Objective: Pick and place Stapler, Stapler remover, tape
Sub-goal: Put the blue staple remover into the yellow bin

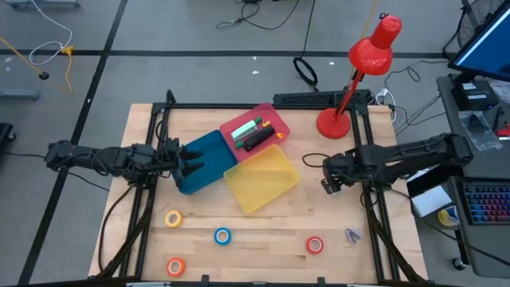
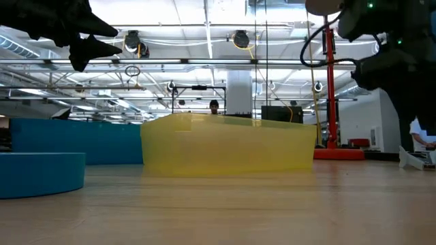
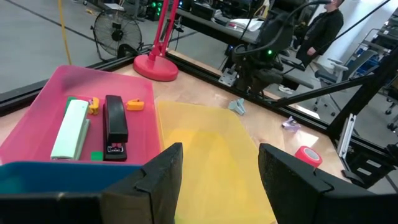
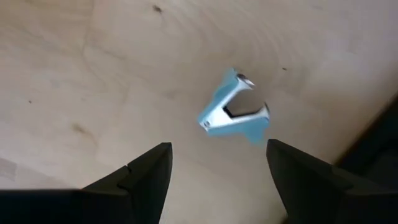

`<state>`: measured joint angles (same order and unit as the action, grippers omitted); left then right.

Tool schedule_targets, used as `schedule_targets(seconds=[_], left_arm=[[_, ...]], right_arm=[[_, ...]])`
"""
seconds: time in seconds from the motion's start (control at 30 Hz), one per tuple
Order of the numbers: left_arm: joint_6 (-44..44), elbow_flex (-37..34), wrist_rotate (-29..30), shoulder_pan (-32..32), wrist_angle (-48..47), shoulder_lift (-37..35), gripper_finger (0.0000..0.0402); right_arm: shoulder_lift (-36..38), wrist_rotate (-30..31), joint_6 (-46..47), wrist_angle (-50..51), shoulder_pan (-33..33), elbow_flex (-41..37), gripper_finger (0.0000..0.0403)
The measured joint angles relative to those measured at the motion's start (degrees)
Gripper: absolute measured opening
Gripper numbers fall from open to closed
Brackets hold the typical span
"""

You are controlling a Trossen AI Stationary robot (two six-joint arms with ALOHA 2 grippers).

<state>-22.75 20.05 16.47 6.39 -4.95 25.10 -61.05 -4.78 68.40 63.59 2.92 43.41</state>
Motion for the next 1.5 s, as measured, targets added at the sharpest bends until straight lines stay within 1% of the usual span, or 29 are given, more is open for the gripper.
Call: schedule_targets(seconds=[0.1, 0.23, 0.63, 0.87, 1.0, 1.13, 1.3, 1.5], left_arm=[[-0.1, 0.0, 0.0, 0.0, 0.0, 0.0, 0.0209], [-0.2, 0.0, 0.0, 0.0, 0.0, 0.0, 0.0209], [-0.1, 0.0, 0.0, 0.0, 0.0, 0.0, 0.0209], [-0.2, 0.0, 0.0, 0.0, 0.0, 0.0, 0.0209], [-0.1, 0.0, 0.0, 0.0, 0.0, 0.0, 0.0209], [0.0, 0.0, 0.0, 0.0, 0.0, 0.0, 0.0209], [0.1, 0.0, 0.0, 0.0, 0.0, 0.0, 0.0209], [0.2, 0.0, 0.0, 0.0, 0.0, 0.0, 0.0209]], right_arm=[[1.7, -1.4, 1.8, -3.3, 0.0, -3.2, 0.0256], [2.7, -1.5, 4.6, -4.2, 0.0, -6.1, 0.0254], [2.8, -1.1, 7.7, -7.2, -0.1, -10.1, 0.0254], [2.8, 3.6, 11.1, -8.2, -0.1, -11.0, 0.0254], [2.8, 4.6, 13.0, -8.1, -0.1, -11.0, 0.0251], [2.8, 4.6, 13.5, -8.3, -0.1, -11.4, 0.0232], [2.8, 3.0, 13.7, -10.0, -0.1, -14.0, 0.0197], [2.9, 3.2, 14.9, -11.4, -0.1, -15.2, 0.0156]])
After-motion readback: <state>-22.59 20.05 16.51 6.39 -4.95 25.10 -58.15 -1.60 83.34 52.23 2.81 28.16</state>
